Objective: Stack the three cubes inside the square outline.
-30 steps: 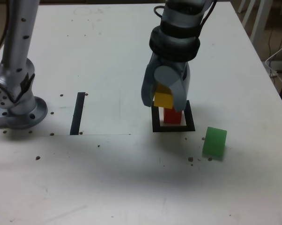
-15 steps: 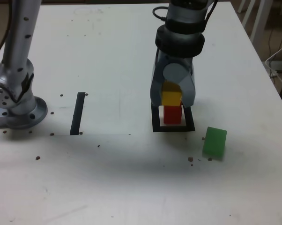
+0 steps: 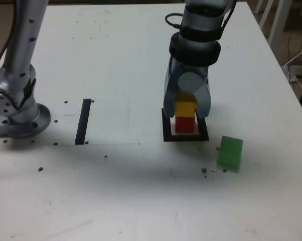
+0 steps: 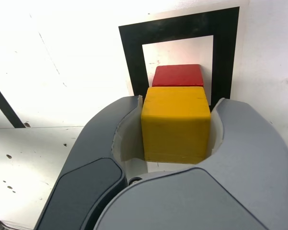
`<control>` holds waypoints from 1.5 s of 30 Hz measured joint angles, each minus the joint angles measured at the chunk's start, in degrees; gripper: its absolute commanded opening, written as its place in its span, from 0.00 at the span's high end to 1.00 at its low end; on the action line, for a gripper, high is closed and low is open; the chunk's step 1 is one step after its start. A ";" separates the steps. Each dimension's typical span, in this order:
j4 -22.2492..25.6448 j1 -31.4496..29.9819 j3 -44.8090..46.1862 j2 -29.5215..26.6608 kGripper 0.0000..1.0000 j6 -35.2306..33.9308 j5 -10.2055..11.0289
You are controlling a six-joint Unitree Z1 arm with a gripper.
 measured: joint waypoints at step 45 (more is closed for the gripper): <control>-0.21 -4.85 -1.50 -6.03 0.00 -2.28 9.15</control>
